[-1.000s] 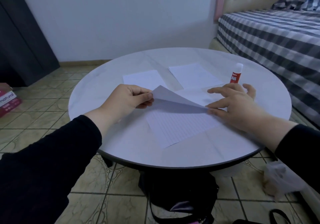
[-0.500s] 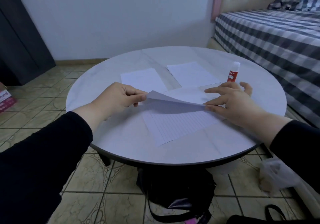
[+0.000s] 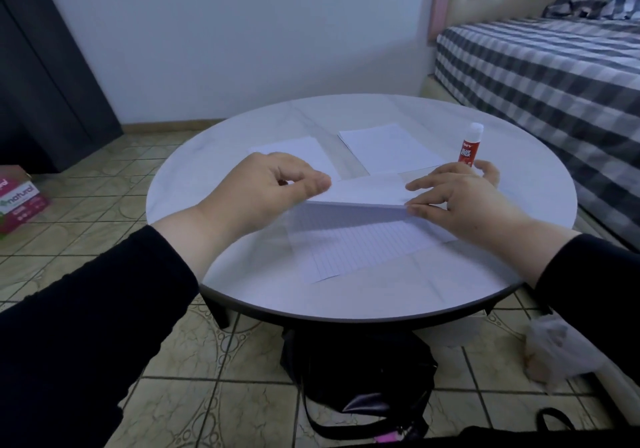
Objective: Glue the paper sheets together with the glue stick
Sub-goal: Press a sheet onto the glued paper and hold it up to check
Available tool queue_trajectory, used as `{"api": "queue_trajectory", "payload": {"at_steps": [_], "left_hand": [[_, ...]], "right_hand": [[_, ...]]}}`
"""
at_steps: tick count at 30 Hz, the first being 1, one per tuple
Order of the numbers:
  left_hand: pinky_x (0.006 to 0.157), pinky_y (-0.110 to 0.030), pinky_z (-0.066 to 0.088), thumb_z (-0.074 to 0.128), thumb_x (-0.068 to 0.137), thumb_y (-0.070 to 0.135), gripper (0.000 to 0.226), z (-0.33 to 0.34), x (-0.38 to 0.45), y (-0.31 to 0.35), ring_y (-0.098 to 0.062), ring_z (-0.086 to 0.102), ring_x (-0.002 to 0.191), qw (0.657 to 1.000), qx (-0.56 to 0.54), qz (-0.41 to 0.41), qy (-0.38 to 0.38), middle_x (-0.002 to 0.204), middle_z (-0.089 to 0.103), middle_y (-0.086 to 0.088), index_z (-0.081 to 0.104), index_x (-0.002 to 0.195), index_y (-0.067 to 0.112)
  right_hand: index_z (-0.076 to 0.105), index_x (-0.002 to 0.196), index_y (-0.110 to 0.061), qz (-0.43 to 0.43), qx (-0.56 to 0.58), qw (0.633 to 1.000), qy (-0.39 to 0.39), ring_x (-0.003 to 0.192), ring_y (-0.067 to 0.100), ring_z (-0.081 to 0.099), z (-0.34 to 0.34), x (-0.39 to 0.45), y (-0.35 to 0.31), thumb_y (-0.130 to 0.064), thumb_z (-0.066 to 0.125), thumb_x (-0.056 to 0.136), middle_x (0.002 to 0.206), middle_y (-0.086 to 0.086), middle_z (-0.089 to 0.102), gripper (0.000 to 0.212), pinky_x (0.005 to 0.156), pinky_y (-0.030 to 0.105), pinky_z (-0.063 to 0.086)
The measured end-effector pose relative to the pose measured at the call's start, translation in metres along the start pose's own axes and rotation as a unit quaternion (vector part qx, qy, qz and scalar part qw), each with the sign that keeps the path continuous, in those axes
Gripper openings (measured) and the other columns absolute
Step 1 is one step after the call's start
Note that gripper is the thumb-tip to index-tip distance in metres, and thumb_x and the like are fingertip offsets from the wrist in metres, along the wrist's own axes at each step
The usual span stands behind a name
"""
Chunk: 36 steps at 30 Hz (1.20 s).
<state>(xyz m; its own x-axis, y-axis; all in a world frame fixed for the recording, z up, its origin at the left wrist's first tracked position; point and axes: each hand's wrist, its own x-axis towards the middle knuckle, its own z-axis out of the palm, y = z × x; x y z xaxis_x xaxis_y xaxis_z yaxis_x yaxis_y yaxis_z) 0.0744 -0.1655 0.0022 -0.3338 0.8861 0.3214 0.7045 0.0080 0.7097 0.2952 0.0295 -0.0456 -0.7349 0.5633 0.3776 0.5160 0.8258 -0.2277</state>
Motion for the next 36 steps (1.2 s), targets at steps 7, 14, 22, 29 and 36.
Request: {"api": "queue_trajectory", "payload": {"at_steps": [7,14,22,29,36], "left_hand": [[0.081,-0.006,0.043,0.075,0.083,0.032,0.006,0.019,-0.005,-0.002,0.008,0.060,0.092,0.994,0.100,-0.010,-0.037,0.089,0.069,0.025,0.077,0.088,0.033],[0.072,-0.011,0.043,0.071,0.086,0.027,0.007,0.024,-0.007,-0.015,0.003,0.061,0.082,0.989,0.143,-0.019,-0.030,0.086,0.069,0.021,0.078,0.087,0.028],[0.071,-0.010,0.045,0.070,0.087,0.027,0.007,0.023,-0.011,-0.033,0.005,0.062,0.078,0.994,0.108,-0.028,-0.021,0.084,0.071,0.022,0.077,0.086,0.027],[0.076,-0.020,0.047,0.063,0.093,0.028,0.009,0.018,-0.011,-0.042,-0.004,0.062,0.082,0.987,0.152,0.024,-0.037,0.087,0.070,0.017,0.071,0.090,0.027],[0.066,-0.004,0.039,0.072,0.086,0.031,0.007,0.013,-0.006,-0.046,0.009,0.059,0.071,0.991,0.120,-0.029,-0.055,0.077,0.069,0.024,0.076,0.085,0.025]], "right_hand": [[0.074,0.084,-0.043,-0.025,0.023,0.999,0.003,0.125,0.006,0.038,-0.003,-0.002,-0.005,-0.046,0.061,0.089,0.115,-0.028,0.058,0.015,0.110,0.045,0.005],[0.071,0.084,-0.049,-0.042,0.055,0.997,-0.021,0.125,0.002,0.038,-0.003,0.000,-0.003,-0.049,0.062,0.086,0.112,-0.034,0.054,0.010,0.113,0.046,0.008],[0.078,0.095,-0.030,-0.069,0.137,0.987,-0.042,0.095,-0.028,0.045,-0.007,0.000,0.008,-0.034,0.071,0.083,0.104,-0.022,0.065,0.014,0.094,0.003,0.031],[0.074,0.080,-0.037,0.001,0.206,0.978,-0.036,0.089,0.004,0.059,-0.009,0.003,0.013,-0.035,0.072,0.080,0.099,-0.013,0.065,0.003,0.077,0.011,0.041],[0.077,0.082,-0.036,0.039,0.232,0.969,-0.071,0.090,-0.012,0.055,-0.011,0.003,0.015,-0.033,0.077,0.077,0.110,-0.022,0.063,0.006,0.072,-0.003,0.034]]}}
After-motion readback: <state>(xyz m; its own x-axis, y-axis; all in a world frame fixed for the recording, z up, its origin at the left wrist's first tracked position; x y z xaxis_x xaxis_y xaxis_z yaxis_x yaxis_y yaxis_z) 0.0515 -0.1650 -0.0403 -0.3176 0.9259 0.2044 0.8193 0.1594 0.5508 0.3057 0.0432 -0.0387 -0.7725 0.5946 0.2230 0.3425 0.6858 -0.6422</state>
